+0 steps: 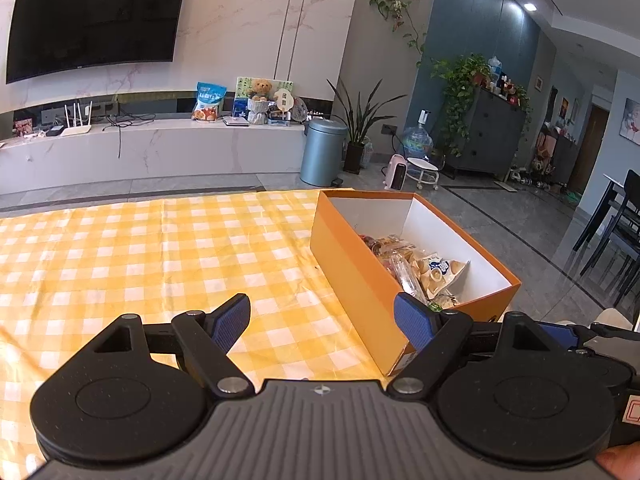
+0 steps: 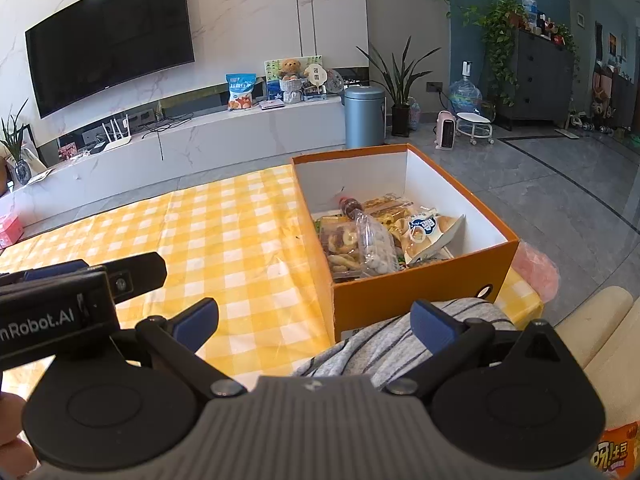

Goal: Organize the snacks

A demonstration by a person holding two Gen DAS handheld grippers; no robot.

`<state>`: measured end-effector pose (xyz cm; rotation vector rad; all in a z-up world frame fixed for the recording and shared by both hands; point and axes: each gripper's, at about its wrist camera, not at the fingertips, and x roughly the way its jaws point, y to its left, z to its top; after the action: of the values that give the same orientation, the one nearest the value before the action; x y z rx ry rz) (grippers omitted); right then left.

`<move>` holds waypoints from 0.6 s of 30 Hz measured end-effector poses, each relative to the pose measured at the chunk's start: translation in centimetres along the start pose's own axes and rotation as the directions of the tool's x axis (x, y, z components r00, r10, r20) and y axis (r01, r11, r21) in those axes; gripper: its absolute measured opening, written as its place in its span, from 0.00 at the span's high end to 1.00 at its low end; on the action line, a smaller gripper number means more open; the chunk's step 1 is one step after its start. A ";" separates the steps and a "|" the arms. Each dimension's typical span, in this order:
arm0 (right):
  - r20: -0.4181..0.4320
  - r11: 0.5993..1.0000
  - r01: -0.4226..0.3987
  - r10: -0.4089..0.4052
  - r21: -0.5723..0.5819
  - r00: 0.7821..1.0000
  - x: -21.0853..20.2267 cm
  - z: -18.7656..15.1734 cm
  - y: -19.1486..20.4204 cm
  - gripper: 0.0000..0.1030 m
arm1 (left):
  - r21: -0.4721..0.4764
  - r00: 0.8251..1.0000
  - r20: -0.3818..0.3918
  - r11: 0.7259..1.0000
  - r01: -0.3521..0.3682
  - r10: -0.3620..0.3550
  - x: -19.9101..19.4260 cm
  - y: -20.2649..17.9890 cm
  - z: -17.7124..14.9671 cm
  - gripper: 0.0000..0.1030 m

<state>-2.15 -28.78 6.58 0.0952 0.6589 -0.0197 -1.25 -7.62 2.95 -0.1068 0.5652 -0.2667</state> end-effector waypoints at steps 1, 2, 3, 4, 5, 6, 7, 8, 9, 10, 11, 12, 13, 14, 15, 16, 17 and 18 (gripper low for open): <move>0.000 1.000 0.003 -0.003 -0.005 1.000 0.0 0.0 0.1 0.03 | 0.000 1.000 -0.002 1.000 0.002 -0.002 0.0 0.1 0.0 0.07; 0.002 1.000 0.005 -0.005 -0.010 1.000 0.0 0.0 0.1 0.03 | 0.000 1.000 -0.004 1.000 0.002 -0.002 0.0 0.1 0.0 0.07; 0.002 1.000 0.005 -0.005 -0.012 1.000 0.0 -0.1 0.2 0.03 | 0.000 1.000 -0.007 1.000 0.001 -0.001 0.1 0.1 0.0 0.07; -0.002 1.000 0.005 -0.005 -0.010 1.000 0.1 -0.1 0.1 0.03 | -0.001 1.000 -0.009 1.000 0.001 -0.001 0.1 0.1 0.0 0.07; -0.004 1.000 0.004 -0.004 -0.009 1.000 0.1 -0.1 0.1 0.03 | 0.000 1.000 -0.009 1.000 0.000 0.000 0.0 0.1 0.0 0.07; -0.003 1.000 0.004 -0.004 -0.009 1.000 0.1 -0.1 0.1 0.03 | -0.001 1.000 -0.010 1.000 0.000 0.000 0.0 0.1 0.0 0.07; -0.003 1.000 0.005 -0.005 -0.011 1.000 0.1 -0.1 0.2 0.03 | -0.001 1.000 -0.010 1.000 -0.001 0.001 0.0 0.1 0.0 0.07; -0.002 1.000 0.006 -0.006 -0.013 1.000 0.1 -0.1 0.3 0.03 | -0.002 1.000 -0.009 1.000 -0.003 0.003 0.0 0.1 0.0 0.07; -0.001 1.000 0.007 -0.007 -0.015 1.000 0.1 -0.1 0.3 0.03 | -0.002 1.000 -0.009 1.000 -0.005 0.005 -0.1 0.1 0.1 0.07; -0.001 1.000 0.007 -0.007 -0.015 1.000 0.0 -0.1 0.3 0.03 | -0.003 1.000 -0.008 1.000 -0.005 0.005 -0.1 0.1 0.2 0.07; -0.001 1.000 0.007 -0.007 -0.015 1.000 0.0 -0.1 0.3 0.03 | -0.002 1.000 -0.009 1.000 -0.005 0.005 0.0 0.1 0.2 0.07; -0.001 1.000 0.008 -0.008 -0.016 1.000 0.0 -0.1 0.3 0.03 | -0.002 1.000 -0.010 1.000 -0.006 0.006 0.0 0.1 0.2 0.07; 0.000 1.000 0.009 -0.009 -0.017 1.000 0.0 -0.1 0.3 0.03 | -0.001 1.000 -0.010 1.000 -0.009 0.009 -0.1 0.1 0.1 0.07; 0.001 1.000 0.011 -0.011 -0.020 1.000 0.0 -0.1 0.4 0.03 | -0.003 1.000 -0.009 1.000 -0.011 0.011 -0.2 0.1 0.1 0.07; 0.002 1.000 0.014 -0.014 -0.021 1.000 0.0 -0.1 0.4 0.03 | -0.004 1.000 -0.009 1.000 -0.012 0.012 -0.2 0.0 0.2 0.07; 0.003 1.000 0.016 -0.016 -0.022 1.000 0.0 0.0 0.5 0.03 | -0.005 1.000 -0.006 1.000 -0.013 0.013 -0.2 0.0 0.2 0.07; 0.005 1.000 0.016 -0.016 -0.022 1.000 0.0 0.0 0.5 0.03 | -0.005 1.000 -0.004 1.000 -0.013 0.013 -0.3 0.0 0.2 0.07; 0.007 1.000 0.015 -0.015 -0.022 1.000 -0.1 0.0 0.5 0.03 | -0.005 1.000 -0.004 1.000 -0.014 0.014 -0.3 0.0 0.3 0.07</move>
<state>-2.21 -28.30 6.67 0.0689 0.6533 -0.0272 -1.37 -7.51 3.35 -0.1070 0.5700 -0.2521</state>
